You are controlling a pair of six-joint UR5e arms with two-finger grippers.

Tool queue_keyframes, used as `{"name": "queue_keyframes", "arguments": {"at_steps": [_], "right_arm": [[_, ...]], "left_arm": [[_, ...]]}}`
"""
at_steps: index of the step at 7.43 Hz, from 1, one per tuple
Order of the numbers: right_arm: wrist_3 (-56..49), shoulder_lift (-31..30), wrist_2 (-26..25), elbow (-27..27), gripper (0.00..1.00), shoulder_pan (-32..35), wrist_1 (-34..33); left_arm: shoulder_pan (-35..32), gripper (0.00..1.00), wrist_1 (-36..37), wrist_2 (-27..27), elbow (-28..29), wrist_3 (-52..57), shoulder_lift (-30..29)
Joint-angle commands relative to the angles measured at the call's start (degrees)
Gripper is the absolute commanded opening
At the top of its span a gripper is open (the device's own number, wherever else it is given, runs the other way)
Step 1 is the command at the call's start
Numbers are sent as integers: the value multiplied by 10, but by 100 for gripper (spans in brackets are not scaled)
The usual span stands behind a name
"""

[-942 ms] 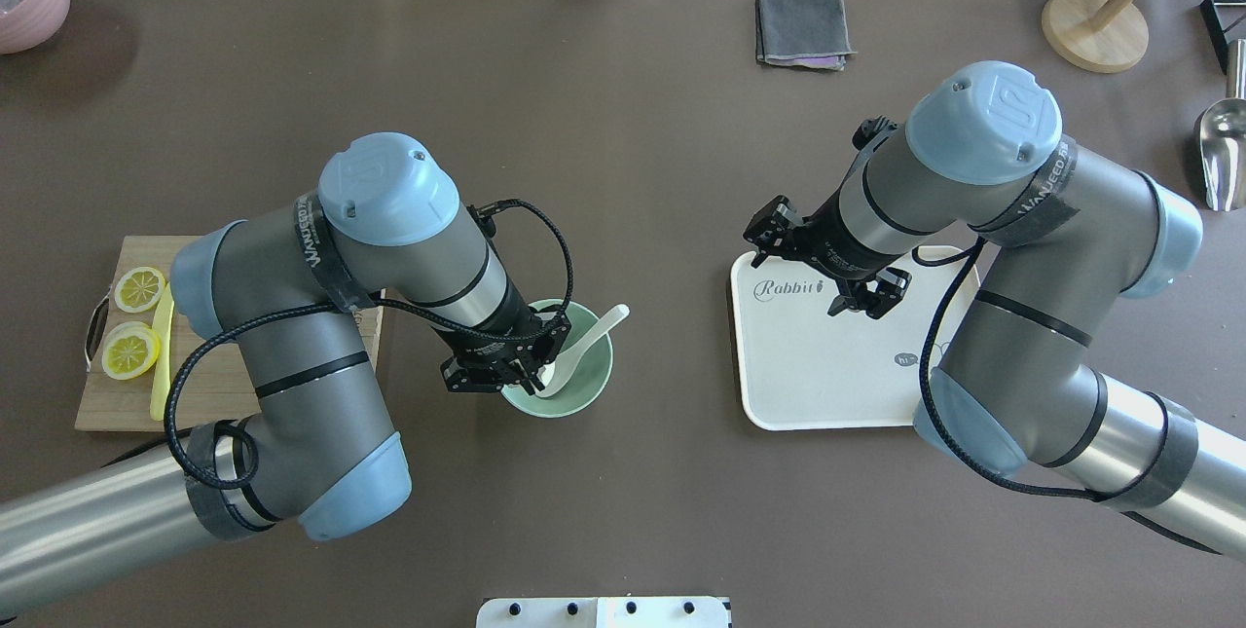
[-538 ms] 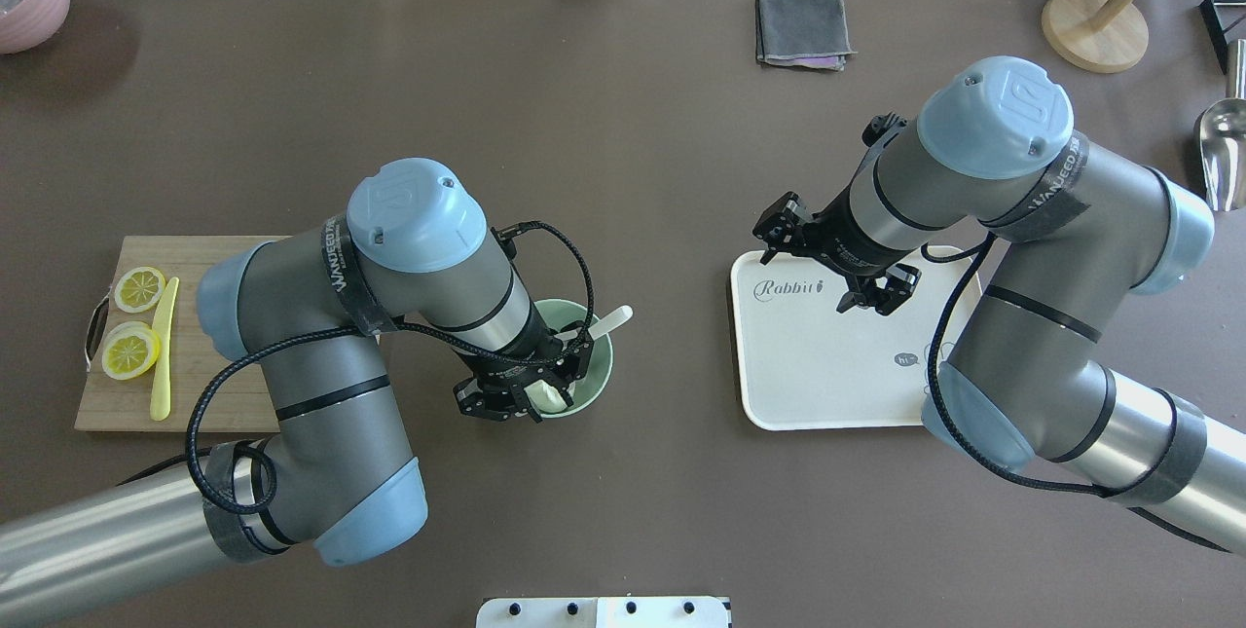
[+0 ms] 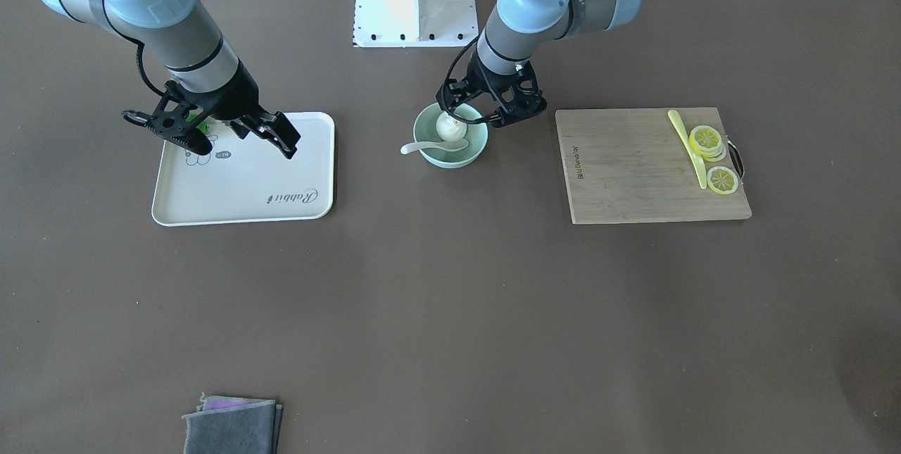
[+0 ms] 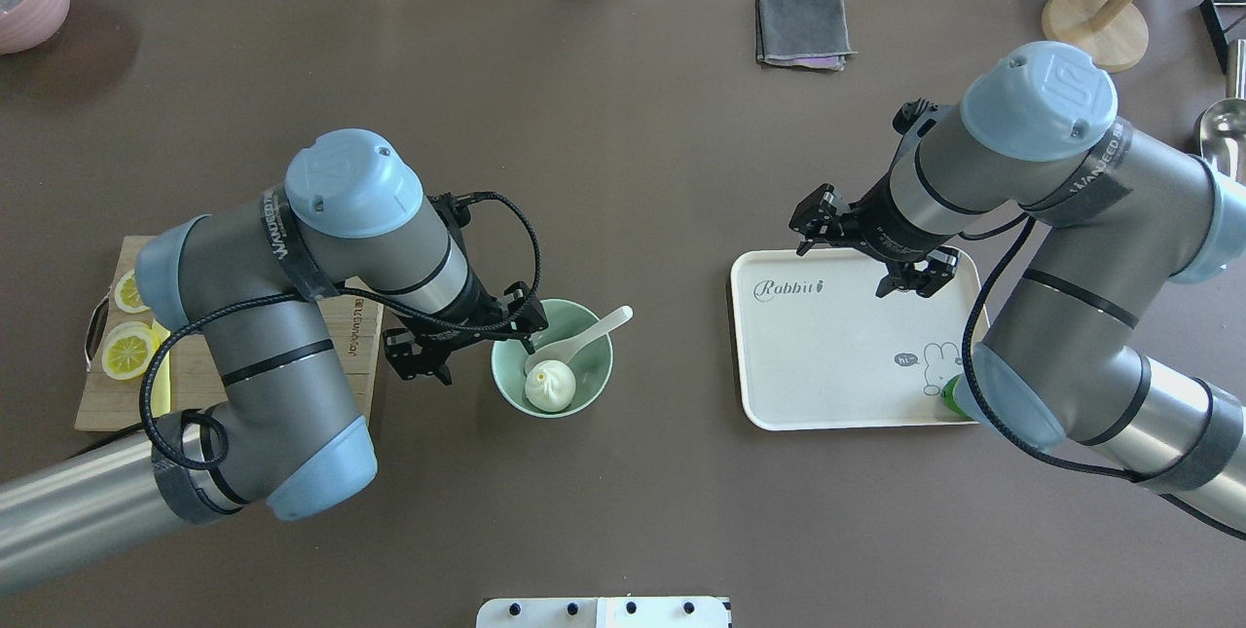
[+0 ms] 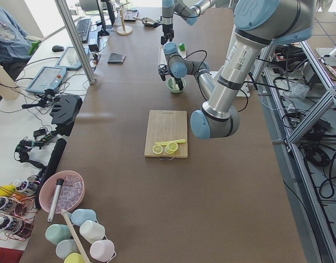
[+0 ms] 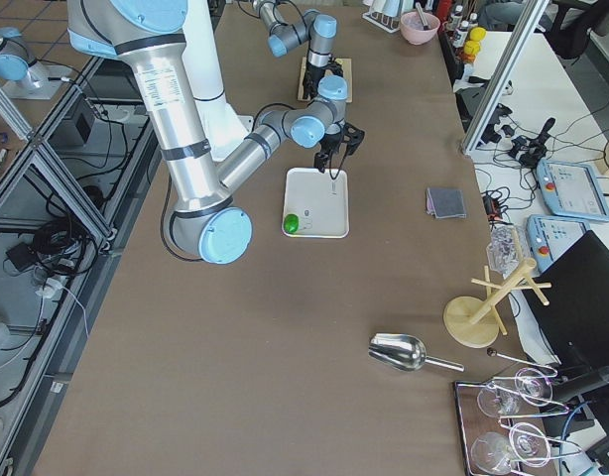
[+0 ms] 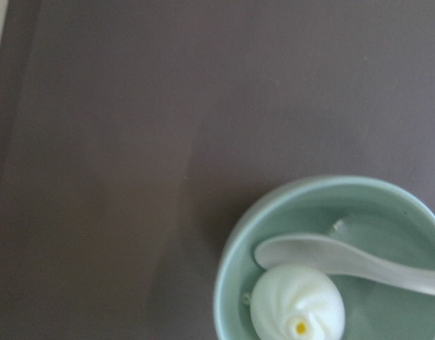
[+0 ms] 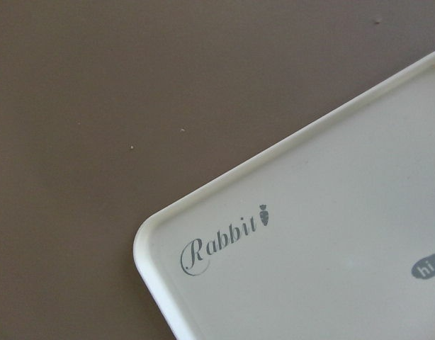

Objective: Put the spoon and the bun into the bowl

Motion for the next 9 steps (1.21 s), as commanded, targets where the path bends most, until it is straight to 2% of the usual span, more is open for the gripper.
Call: {"name": "queue_keyframes", "arguments": {"at_steps": [1,3,4,6,7,9], "right_arm": [[-147,-61,37,-3,100,58,5],[-279,-88,43,-40,100,108,5],[-316,-99,57,-50,100,130,5],[-446,-124,123,-89,100,209,5],[-522,-150,141,-102,100,247,5],[-628,-169,165,-149,100,308,5]], "left_arm": [[-67,98,12,-4,-1,178,52],[-155,98,22,-27,-7,359,124],[-213,98,22,-70,-1,457,161],[-302,98,24,-77,5,631,241],[-337,98,39,-78,7,653,259],[-407,98,69,-78,19,817,302]]}}
